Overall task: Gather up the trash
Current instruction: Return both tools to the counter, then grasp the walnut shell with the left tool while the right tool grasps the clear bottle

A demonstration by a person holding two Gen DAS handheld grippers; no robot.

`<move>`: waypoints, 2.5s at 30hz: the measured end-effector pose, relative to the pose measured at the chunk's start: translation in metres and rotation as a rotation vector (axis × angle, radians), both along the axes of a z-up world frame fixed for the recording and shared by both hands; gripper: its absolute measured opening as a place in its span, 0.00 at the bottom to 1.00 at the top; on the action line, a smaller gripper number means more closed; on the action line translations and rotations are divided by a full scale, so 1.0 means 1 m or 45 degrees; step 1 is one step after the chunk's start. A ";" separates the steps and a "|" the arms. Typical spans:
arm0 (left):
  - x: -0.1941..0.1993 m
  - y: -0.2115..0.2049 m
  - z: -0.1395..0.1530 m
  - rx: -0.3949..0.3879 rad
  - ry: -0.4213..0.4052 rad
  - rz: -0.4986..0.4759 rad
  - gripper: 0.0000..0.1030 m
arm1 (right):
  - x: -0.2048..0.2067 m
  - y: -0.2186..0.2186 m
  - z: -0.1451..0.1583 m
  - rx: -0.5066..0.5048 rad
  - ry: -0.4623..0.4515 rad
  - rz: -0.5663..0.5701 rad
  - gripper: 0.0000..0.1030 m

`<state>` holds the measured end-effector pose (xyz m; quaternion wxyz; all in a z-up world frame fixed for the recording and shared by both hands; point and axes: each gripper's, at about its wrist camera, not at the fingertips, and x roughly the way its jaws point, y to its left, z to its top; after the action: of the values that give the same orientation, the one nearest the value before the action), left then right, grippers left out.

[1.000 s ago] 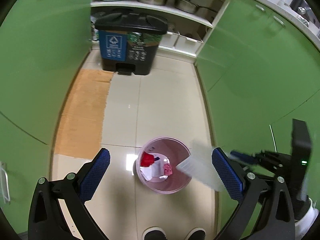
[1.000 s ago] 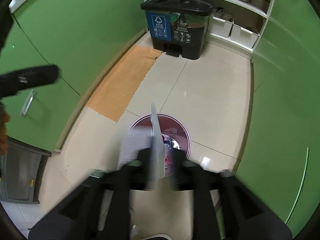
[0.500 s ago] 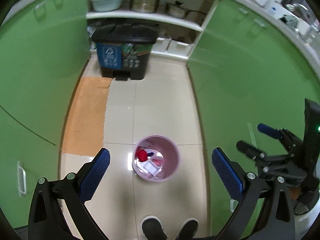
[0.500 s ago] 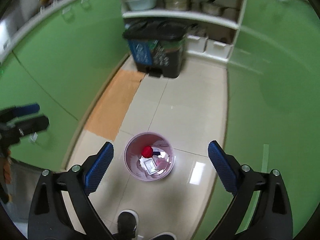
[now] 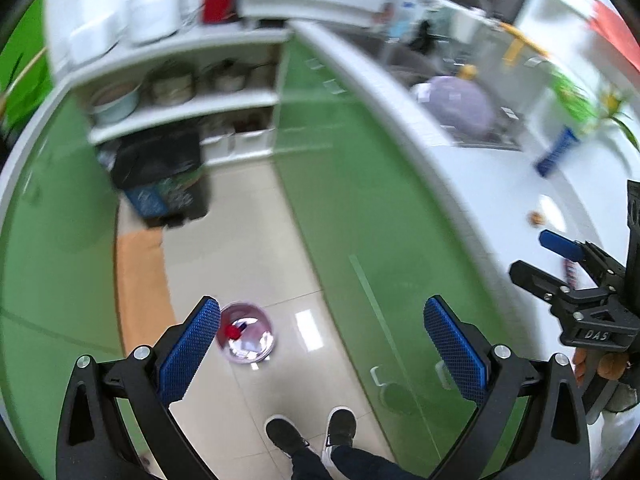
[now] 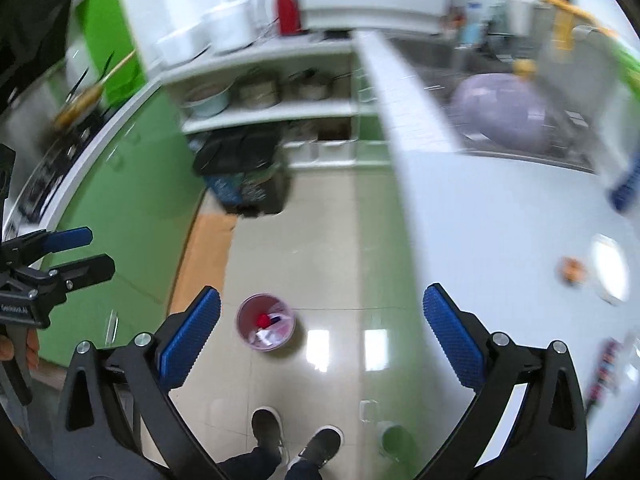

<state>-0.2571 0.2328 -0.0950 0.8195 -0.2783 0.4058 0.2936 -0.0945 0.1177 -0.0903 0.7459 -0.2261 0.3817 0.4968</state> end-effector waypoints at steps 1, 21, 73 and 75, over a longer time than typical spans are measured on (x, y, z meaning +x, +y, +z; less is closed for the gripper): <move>0.008 -0.006 0.009 0.008 -0.011 -0.028 0.95 | 0.010 -0.020 0.013 0.012 -0.015 -0.049 0.97; 0.238 -0.133 0.059 0.088 -0.054 -0.779 0.95 | 0.123 -0.278 0.060 0.064 -0.076 -0.894 0.97; 0.410 -0.143 -0.026 0.085 0.155 -0.884 0.32 | 0.266 -0.280 -0.004 -0.046 0.119 -0.989 0.97; 0.406 -0.145 -0.019 0.090 0.141 -0.887 0.32 | 0.276 -0.276 -0.009 -0.055 0.136 -1.001 0.97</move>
<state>0.1493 0.0876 -0.1144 0.8563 -0.0784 0.5099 0.0249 0.1811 -0.1585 -0.0993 0.8534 -0.0523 0.4879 0.1761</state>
